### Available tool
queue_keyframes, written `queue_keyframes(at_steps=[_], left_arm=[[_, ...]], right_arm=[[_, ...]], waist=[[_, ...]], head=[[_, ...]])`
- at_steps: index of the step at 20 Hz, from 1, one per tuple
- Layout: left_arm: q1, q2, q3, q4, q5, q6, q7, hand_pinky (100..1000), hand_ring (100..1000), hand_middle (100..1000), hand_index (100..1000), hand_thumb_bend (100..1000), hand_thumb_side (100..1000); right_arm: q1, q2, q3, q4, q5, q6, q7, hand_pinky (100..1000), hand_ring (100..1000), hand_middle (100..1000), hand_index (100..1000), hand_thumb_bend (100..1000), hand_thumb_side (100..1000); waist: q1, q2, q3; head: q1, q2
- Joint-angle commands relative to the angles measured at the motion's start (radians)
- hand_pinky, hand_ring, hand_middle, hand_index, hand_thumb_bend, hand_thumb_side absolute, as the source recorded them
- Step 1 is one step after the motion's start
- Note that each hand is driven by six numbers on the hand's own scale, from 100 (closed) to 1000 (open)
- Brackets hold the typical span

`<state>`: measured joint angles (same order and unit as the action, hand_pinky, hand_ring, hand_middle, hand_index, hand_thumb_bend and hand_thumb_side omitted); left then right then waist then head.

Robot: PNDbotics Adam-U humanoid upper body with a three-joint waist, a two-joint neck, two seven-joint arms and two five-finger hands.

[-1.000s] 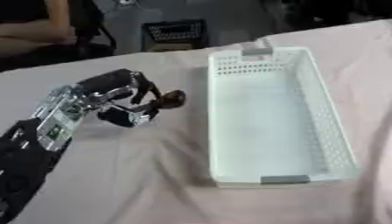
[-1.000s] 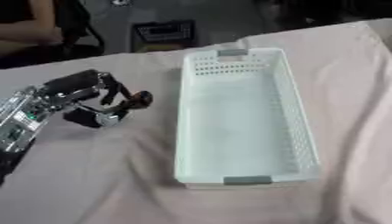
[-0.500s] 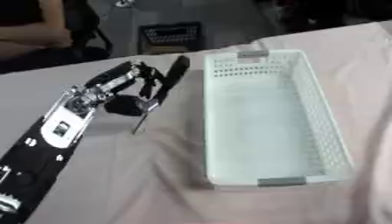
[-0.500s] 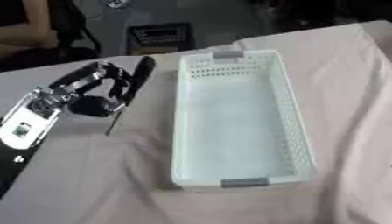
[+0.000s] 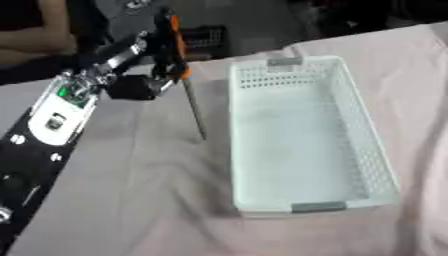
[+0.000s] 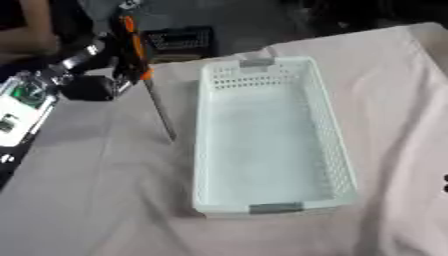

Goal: Pick up objects on the table and place them in the box.

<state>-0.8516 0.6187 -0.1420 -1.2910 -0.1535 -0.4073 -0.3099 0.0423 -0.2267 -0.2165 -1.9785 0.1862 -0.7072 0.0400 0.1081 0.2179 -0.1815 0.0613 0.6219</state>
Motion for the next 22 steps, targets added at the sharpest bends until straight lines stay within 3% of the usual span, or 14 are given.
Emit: queue_keyframes(at_steps=[1, 3, 5, 10, 14, 16, 17, 18, 19, 20, 21, 22], left_arm=[[-0.048, 0.037, 0.01, -0.036, 0.017, 0.004, 0.008, 669, 401, 229, 410, 100, 483], [-0.072, 0.024, 0.0, -0.045, 0.024, 0.007, 0.002, 668, 400, 229, 410, 100, 451], [-0.098, -0.006, -0.013, -0.046, 0.032, 0.01, -0.008, 668, 400, 230, 411, 100, 501], [-0.167, -0.104, -0.064, -0.048, 0.014, 0.003, -0.06, 665, 404, 234, 412, 100, 474], [-0.209, -0.169, -0.104, -0.04, -0.048, -0.02, -0.088, 662, 435, 312, 452, 100, 413], [-0.222, -0.189, -0.126, -0.042, -0.137, -0.044, -0.101, 681, 556, 531, 619, 100, 229], [-0.227, -0.191, -0.137, -0.053, -0.224, -0.065, -0.107, 711, 680, 689, 728, 193, 142], [-0.229, -0.193, -0.148, -0.068, -0.328, -0.089, -0.114, 741, 755, 773, 799, 389, 196], [-0.23, -0.194, -0.157, -0.083, -0.443, -0.115, -0.119, 792, 849, 866, 876, 660, 471], [-0.23, -0.195, -0.164, -0.104, -0.569, -0.143, -0.116, 821, 898, 910, 905, 805, 650], [-0.225, -0.2, -0.169, -0.119, -0.679, -0.166, -0.095, 821, 898, 910, 905, 805, 650], [-0.221, -0.204, -0.174, -0.13, -0.772, -0.185, -0.061, 845, 938, 942, 921, 851, 789]], right_arm=[[0.002, -0.009, -0.002, -0.021, -0.002, 0.001, 0.004, 430, 550, 594, 817, 100, 762], [0.003, -0.01, -0.001, -0.021, -0.003, 0.001, 0.005, 430, 550, 594, 818, 100, 762], [0.003, -0.01, 0.002, -0.021, -0.006, 0.001, 0.008, 430, 550, 594, 818, 100, 762], [-0.002, -0.011, 0.009, -0.021, -0.019, 0.0, 0.016, 432, 550, 594, 817, 100, 760], [-0.007, -0.013, 0.014, -0.021, -0.031, -0.001, 0.026, 432, 550, 594, 817, 100, 761], [-0.01, -0.014, 0.016, -0.021, -0.036, -0.001, 0.032, 433, 550, 593, 817, 100, 761], [-0.012, -0.014, 0.016, -0.021, -0.038, 0.0, 0.034, 433, 550, 593, 817, 100, 761], [-0.013, -0.014, 0.016, -0.021, -0.04, 0.0, 0.035, 433, 550, 593, 817, 100, 761], [-0.013, -0.014, 0.015, -0.021, -0.042, 0.0, 0.037, 433, 550, 593, 817, 100, 761], [-0.014, -0.014, 0.015, -0.021, -0.044, 0.0, 0.038, 433, 550, 592, 816, 100, 761], [-0.014, -0.014, 0.015, -0.021, -0.046, 0.0, 0.04, 433, 550, 592, 816, 100, 761], [-0.015, -0.014, 0.016, -0.021, -0.047, 0.001, 0.041, 433, 550, 592, 816, 100, 761]], waist=[[-0.004, -0.018, 0.0], [-0.004, -0.02, -0.002], [-0.006, -0.021, -0.007], [-0.01, -0.022, -0.028], [-0.009, -0.023, -0.043], [-0.008, -0.023, -0.049], [-0.008, -0.024, -0.051], [-0.007, -0.024, -0.053], [-0.006, -0.025, -0.054], [-0.006, -0.025, -0.054], [-0.005, -0.025, -0.055], [-0.005, -0.025, -0.055]], head=[[-0.007, -0.019], [-0.006, -0.019], [-0.003, -0.019], [0.006, -0.023], [0.017, -0.028], [0.021, -0.03], [0.022, -0.029], [0.022, -0.028], [0.022, -0.028], [0.021, -0.029], [0.021, -0.029], [0.019, -0.03]])
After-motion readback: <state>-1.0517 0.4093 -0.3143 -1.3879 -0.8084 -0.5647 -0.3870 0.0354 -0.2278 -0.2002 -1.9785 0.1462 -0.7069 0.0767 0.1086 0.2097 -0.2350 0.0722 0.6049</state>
